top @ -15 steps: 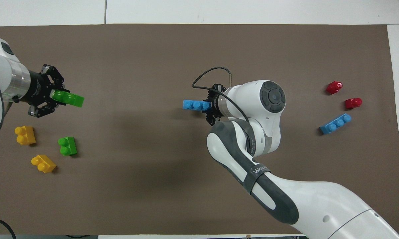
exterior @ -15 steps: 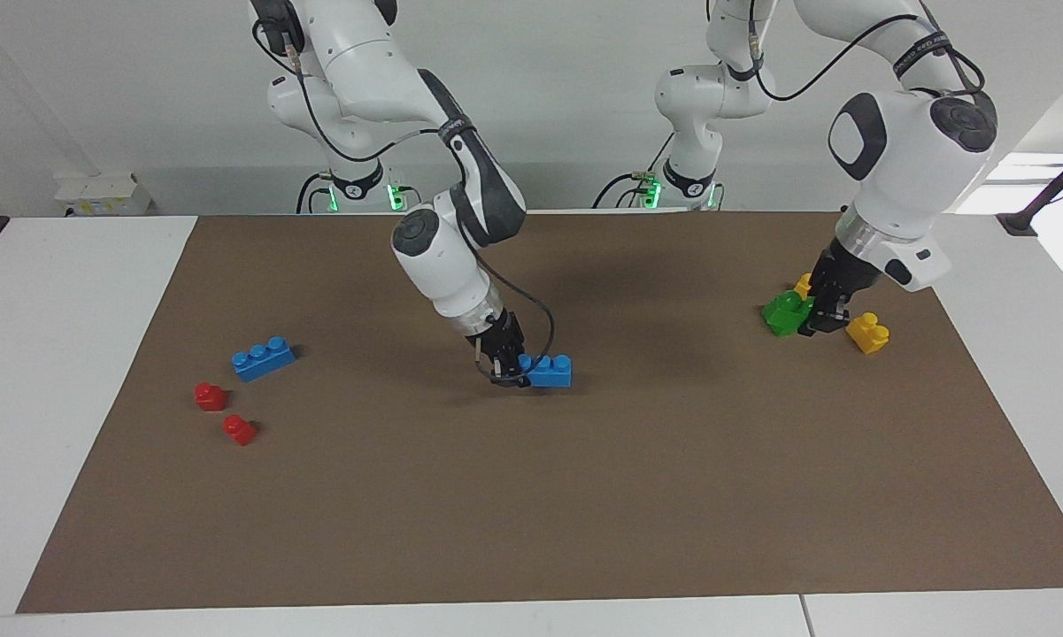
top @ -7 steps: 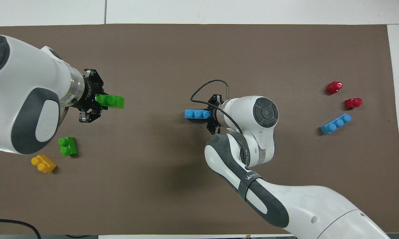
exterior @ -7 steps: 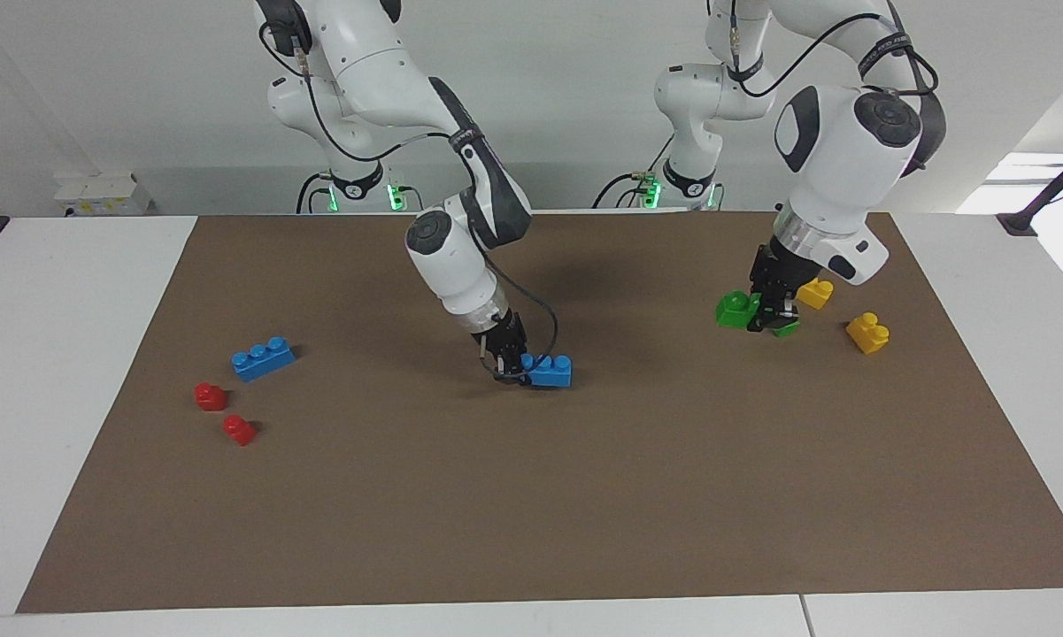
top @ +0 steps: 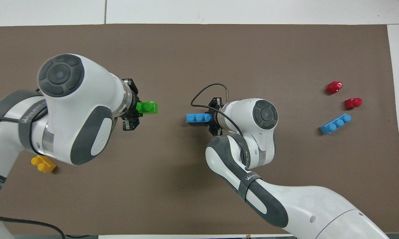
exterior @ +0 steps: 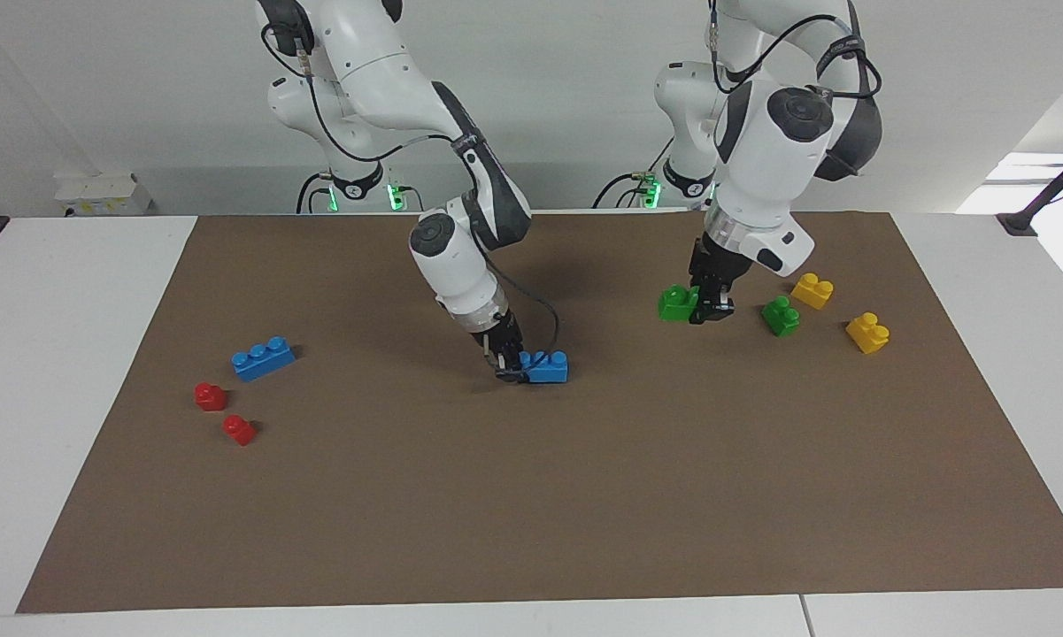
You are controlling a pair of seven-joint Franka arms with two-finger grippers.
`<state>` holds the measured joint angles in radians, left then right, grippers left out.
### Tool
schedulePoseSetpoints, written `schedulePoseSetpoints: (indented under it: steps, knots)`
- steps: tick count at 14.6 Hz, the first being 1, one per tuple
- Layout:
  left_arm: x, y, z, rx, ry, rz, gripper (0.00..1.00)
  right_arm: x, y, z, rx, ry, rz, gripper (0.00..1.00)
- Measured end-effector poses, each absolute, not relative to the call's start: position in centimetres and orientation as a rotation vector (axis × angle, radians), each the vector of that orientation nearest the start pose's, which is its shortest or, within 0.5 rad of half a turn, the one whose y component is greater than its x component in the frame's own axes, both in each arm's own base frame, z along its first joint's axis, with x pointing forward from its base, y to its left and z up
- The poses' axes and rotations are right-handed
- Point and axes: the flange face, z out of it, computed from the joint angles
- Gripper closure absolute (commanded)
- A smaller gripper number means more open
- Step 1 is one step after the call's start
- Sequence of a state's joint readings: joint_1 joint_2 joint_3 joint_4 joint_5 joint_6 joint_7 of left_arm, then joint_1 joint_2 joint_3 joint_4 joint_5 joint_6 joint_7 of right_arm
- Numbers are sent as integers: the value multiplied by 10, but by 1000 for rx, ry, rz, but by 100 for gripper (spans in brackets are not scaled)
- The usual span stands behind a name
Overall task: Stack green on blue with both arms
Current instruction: 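Bring the green brick onto the blue brick held by the right gripper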
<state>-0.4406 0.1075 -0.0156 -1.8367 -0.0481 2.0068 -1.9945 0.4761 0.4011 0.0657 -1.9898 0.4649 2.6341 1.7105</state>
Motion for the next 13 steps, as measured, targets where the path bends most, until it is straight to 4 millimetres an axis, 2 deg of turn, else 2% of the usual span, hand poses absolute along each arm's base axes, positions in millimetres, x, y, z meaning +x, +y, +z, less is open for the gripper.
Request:
schedulePoseSetpoints:
  steps: [4, 13]
  knots:
    - [520, -308, 444, -2245, -2327, 24, 100, 547, 314, 283, -1991, 1958, 235, 100]
    - [491, -372, 395, -2213, -2406, -64, 100, 550, 305, 280, -1940, 1998, 263, 100]
